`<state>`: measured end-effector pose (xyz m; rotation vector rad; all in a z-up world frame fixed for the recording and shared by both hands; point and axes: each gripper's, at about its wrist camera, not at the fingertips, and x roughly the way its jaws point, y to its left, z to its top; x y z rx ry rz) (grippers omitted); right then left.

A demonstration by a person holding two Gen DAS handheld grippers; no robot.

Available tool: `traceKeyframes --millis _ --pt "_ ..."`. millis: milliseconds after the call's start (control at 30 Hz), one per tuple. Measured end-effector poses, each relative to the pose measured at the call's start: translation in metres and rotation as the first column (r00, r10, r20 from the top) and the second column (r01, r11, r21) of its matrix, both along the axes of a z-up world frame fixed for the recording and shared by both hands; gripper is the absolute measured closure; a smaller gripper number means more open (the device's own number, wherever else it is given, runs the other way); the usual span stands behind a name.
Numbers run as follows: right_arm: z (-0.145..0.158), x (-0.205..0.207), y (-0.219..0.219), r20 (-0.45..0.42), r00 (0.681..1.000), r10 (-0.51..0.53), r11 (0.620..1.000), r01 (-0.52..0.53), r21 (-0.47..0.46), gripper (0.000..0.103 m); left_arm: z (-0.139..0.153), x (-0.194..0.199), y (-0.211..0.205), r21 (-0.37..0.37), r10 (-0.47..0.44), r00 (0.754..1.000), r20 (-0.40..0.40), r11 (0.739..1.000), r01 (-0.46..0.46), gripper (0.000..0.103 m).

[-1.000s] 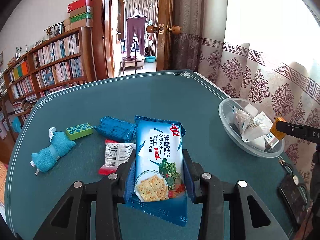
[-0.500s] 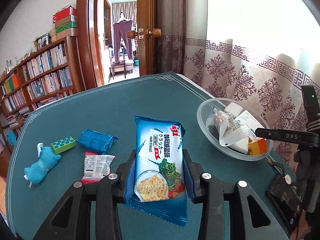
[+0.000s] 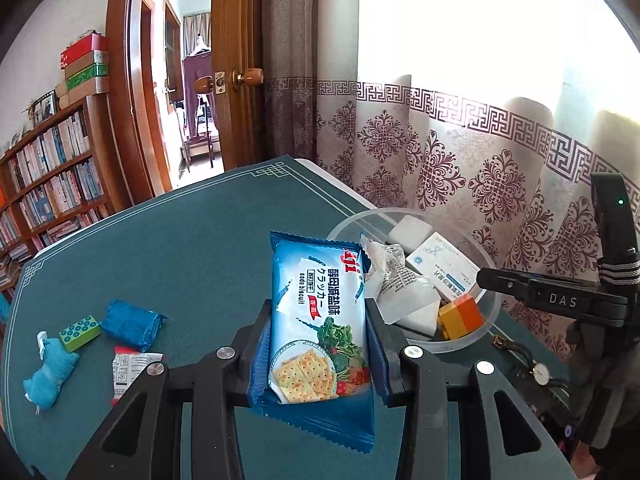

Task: Organize objects
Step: 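Carry the toy brick into the clear bowl and open the right gripper, then lower the cracker packet into the bowl and open the left gripper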

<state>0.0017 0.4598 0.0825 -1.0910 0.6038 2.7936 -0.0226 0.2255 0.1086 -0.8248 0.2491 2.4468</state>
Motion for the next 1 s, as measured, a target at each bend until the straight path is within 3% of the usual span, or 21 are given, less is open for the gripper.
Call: traceKeyframes --millis 600,1000 --pt "-0.004 0.012 0.022 0.008 0.998 -0.055 0.998 0.054 0.040 0.056 0.001 -0.008 0.085 -0.003 -0.162 0.986 0.036 0.987 0.162 0.060" --pt "-0.007 0.019 0.034 0.010 0.997 -0.079 0.996 0.079 0.041 0.056 -0.023 -0.017 0.119 0.005 -0.228 0.968 0.102 0.973 0.229 0.059"
